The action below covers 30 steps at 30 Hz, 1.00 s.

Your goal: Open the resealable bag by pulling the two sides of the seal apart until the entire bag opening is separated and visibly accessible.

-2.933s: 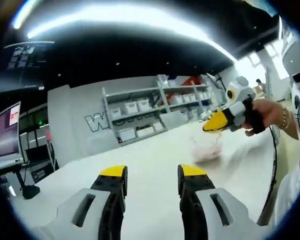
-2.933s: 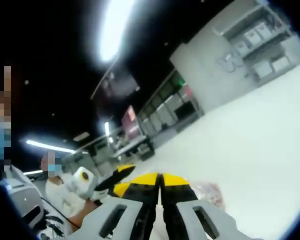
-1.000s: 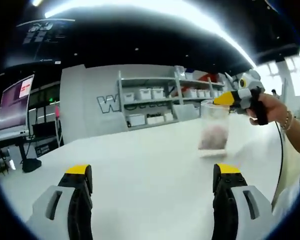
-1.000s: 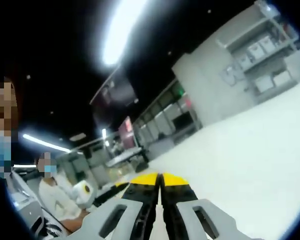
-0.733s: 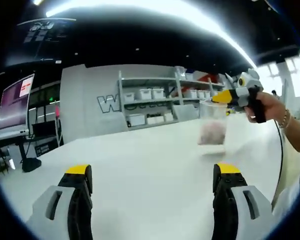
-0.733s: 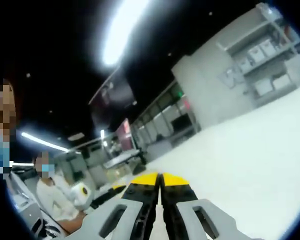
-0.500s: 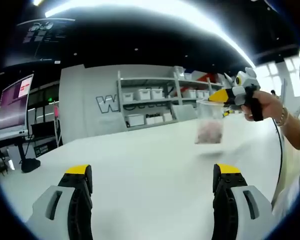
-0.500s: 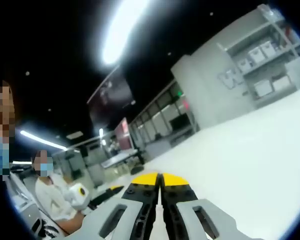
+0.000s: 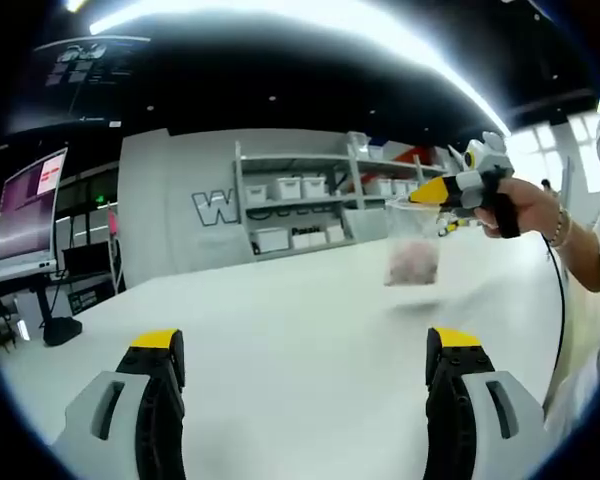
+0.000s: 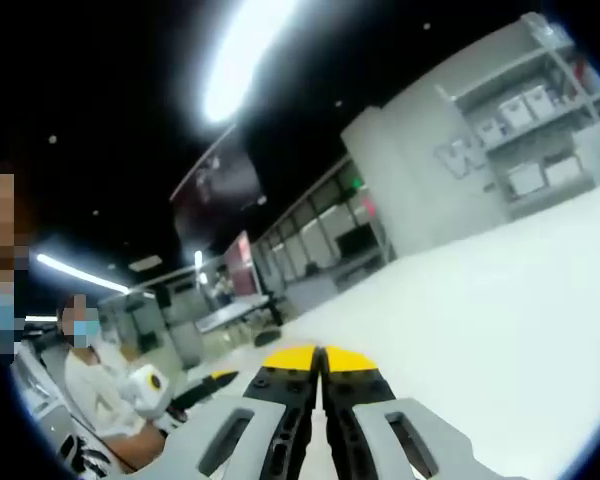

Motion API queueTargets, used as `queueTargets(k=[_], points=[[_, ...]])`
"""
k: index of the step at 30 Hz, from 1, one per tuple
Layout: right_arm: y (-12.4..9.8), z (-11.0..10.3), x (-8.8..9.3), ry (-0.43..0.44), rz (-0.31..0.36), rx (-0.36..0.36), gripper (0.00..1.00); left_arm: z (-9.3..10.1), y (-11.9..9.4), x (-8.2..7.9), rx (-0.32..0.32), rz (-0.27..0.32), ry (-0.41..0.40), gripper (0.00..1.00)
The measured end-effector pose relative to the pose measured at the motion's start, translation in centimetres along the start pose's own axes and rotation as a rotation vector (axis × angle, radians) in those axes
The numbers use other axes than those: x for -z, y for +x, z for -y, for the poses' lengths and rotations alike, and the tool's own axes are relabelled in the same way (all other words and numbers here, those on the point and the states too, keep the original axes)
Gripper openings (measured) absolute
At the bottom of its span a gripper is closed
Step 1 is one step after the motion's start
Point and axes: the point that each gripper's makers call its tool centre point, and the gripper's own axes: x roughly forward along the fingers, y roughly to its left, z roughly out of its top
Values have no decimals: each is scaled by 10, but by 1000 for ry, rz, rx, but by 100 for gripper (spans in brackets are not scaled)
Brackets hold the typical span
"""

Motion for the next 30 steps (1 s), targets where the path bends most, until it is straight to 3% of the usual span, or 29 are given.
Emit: queueTargets(k=[30], points=[[18,25,-20,-22,7,33,0,-1,2,-3,2,11,2,99]])
